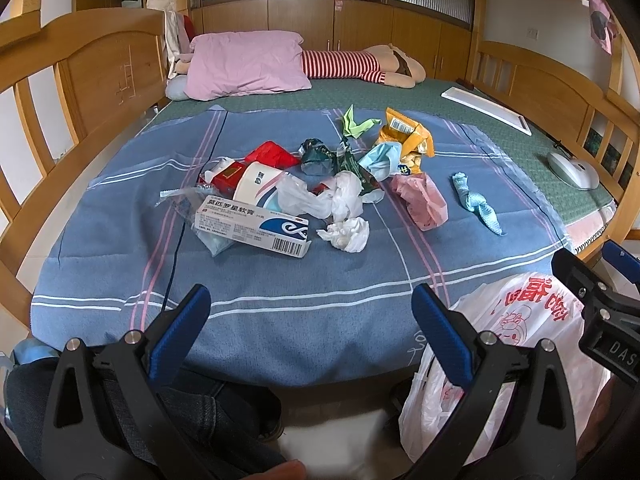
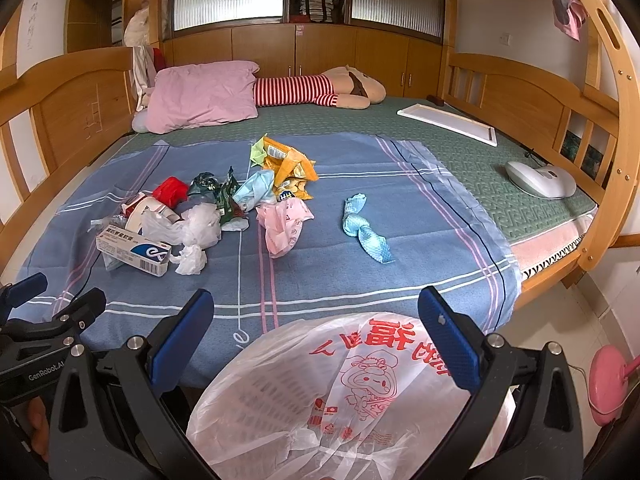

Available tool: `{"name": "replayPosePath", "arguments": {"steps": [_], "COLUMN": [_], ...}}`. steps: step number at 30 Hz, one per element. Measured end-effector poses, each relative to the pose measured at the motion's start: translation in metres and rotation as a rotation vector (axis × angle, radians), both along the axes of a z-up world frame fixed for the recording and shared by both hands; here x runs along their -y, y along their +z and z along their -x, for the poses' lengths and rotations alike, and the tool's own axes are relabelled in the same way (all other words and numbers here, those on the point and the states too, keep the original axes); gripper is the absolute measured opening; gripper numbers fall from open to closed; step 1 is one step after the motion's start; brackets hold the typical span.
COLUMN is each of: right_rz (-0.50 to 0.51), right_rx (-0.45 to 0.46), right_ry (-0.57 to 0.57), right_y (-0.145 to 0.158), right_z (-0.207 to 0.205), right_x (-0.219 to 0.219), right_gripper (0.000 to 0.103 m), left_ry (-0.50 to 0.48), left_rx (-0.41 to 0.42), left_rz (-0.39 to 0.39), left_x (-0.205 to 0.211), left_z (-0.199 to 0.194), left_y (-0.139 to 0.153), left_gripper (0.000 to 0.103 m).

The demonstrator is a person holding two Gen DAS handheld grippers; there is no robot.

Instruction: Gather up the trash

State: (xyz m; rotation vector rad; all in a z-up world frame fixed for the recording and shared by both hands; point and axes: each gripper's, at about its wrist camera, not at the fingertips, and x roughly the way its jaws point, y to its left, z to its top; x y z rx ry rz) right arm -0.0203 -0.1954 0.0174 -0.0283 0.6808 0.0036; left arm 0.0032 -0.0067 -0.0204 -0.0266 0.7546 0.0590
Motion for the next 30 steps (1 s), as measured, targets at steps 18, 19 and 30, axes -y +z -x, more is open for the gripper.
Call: {"name": "replayPosePath", "arguments": {"steps": [18,19,30], "right_rz": [0.0,0.013,-0.036], "right_rx": [0.044,0.049,-0.133], "right_ry": [0.036,0.046,0.014], "right_y": [-0.013,-0.015,-0.034], "right_z": [-0.006,-0.009,-0.062], "right_x": [0.012,0.012,0.017], "right_gripper": [0.1,0.1,0.051], "left_ry": [0.02,0.036,0.185], "left_rx": [-0.04,-0.035,-0.178], "left_rz": [0.033,0.056,0.575], "left_x": [-0.029,-0.038,-0.114], "left_z": [-0.031,-0.038,-0.146], "left_y": [-0.02,-0.018,-0.068], "left_gripper": [0.086,0.084,0.067]}}
